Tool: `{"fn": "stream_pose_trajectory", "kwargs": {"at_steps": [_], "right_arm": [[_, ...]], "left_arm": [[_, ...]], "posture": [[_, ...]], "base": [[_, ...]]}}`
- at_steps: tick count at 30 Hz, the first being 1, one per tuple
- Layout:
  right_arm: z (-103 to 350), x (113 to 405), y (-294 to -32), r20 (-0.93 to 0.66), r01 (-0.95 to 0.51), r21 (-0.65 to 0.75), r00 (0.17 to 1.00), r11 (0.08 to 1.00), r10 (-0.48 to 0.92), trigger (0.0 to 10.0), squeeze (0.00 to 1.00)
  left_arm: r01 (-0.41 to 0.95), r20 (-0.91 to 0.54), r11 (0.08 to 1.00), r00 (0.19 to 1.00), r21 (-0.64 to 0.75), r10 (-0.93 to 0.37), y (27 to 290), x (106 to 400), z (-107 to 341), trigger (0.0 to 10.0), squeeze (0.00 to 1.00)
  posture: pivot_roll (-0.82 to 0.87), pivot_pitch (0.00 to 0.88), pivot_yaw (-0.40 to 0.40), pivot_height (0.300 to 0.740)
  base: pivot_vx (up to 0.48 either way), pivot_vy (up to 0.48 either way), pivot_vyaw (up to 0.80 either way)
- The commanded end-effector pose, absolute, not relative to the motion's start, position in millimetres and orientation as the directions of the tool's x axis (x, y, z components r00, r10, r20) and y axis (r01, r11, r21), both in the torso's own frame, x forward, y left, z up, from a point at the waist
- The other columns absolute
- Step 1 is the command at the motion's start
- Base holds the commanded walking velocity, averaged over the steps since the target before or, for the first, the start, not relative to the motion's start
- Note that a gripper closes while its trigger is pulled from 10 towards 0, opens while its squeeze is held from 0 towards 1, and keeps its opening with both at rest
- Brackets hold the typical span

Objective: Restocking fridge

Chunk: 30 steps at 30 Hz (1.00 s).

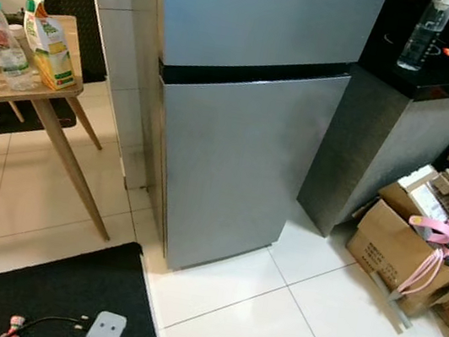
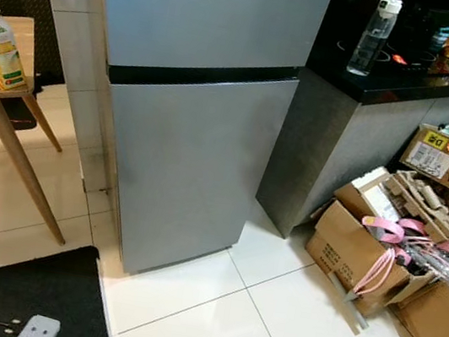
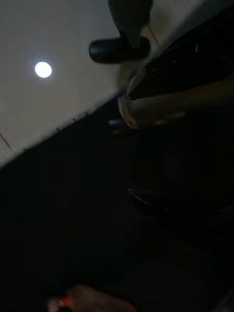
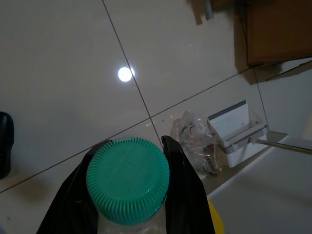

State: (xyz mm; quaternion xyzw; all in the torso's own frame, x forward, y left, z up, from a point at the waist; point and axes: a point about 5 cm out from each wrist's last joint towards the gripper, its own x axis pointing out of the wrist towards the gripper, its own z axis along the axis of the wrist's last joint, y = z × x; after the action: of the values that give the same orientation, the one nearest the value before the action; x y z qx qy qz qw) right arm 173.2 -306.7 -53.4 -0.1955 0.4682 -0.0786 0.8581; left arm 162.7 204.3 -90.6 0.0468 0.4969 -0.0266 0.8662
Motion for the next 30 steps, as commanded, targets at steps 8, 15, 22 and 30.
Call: {"fn": "stream_pose_trajectory", "kwargs": {"at_steps": [8, 15, 22, 30], "right_arm": [[-56, 163, -311, -0.785, -0.07, -0.423, 0.527, 0.904, -0.326, 10.0, 0.0], [-63, 157, -302, -0.806, -0.114, -0.407, 0.512, 0.906, -0.297, 10.0, 0.0], [-62, 165, -295, -0.809, -0.169, -0.404, 0.525, 0.899, -0.264, 10.0, 0.0], [-42, 182, -320, -0.786, -0.187, -0.466, 0.536, 0.865, -0.308, 10.0, 0.0]], "left_arm": [[0.095, -0.879, 0.995, 0.476, 0.032, -0.017, 195, 148, -98, 10.0, 0.0], [0.044, -0.902, 0.999, 0.432, 0.031, 0.009, 202, 124, -105, 10.0, 0.0], [0.029, -0.898, 0.999, 0.439, 0.024, 0.009, 199, 124, -105, 10.0, 0.0], [-0.1, -0.872, 0.995, 0.487, -0.004, 0.045, 194, 125, -105, 10.0, 0.0]], "posture": [[-0.08, 0.0, -0.055, 0.74], [-0.04, 0.0, -0.064, 0.74], [-0.02, 0.006, -0.087, 0.74], [0.13, 0.0, -0.25, 0.74]], "base": [[0.0, 0.0, 0.0], [0.0, 0.0, 0.0], [0.0, 0.0, 0.0], [0.0, 0.0, 0.0]]}}
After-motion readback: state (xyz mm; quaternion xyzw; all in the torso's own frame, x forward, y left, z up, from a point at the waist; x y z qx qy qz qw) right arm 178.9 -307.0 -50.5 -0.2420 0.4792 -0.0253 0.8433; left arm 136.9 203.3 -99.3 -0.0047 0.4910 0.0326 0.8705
